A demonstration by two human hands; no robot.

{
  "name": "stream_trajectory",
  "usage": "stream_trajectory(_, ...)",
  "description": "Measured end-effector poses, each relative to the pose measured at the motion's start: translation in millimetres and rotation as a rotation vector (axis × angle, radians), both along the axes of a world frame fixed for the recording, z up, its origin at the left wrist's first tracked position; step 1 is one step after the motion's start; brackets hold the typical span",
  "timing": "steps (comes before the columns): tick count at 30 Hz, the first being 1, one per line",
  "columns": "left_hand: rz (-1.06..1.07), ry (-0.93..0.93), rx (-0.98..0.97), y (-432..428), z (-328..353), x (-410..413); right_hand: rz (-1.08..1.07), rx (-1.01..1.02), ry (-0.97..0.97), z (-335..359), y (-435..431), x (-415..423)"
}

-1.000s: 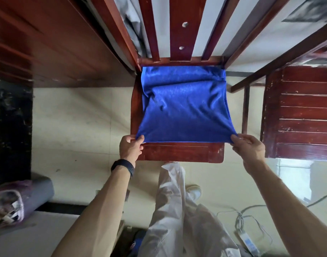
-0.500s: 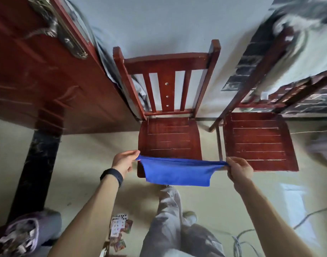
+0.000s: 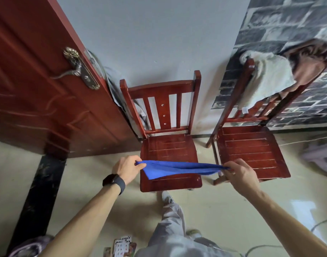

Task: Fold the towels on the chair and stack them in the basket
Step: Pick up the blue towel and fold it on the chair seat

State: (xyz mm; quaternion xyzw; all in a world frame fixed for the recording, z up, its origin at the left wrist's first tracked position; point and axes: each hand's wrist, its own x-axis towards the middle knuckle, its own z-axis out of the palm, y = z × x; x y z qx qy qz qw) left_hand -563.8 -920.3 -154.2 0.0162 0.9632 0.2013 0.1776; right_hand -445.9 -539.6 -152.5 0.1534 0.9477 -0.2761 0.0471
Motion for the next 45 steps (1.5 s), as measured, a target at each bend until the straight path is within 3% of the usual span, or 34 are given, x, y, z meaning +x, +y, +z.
stream_trajectory(5,-0.336,0.367,-0.111,-17.5,10.0,-10.5,0.319,0.182,0.293,2.4,22.4,-8.0)
stream_trajectory(8,-0.523,0.545,-0.192,-21.9,20.0,-16.6,0.31,0.181,0.311,0.2,30.9,-9.7)
stream_trajectory(13,-0.587,0.622,-0.226,-18.0,31.1,-19.8,0.316,0.229,0.317,9.6,33.3,-9.9)
stream_trajectory(22,-0.591,0.56,-0.257,-10.1,38.9,-24.7,0.408,0.311,0.225,0.0,41.1,-14.0)
stream_trajectory(31,-0.501,0.368,-0.313,-13.9,19.0,-10.9,0.334,0.219,0.152,0.0,33.0,-4.6)
stream_trajectory(39,-0.518,0.193,-0.465,-11.0,10.3,-5.7,0.407,0.188,0.25,-3.1,15.6,-6.8)
stream_trajectory(45,-0.42,0.192,-0.439,-25.1,9.8,-10.7,0.465,0.241,0.222,-25.4,28.5,-7.9)
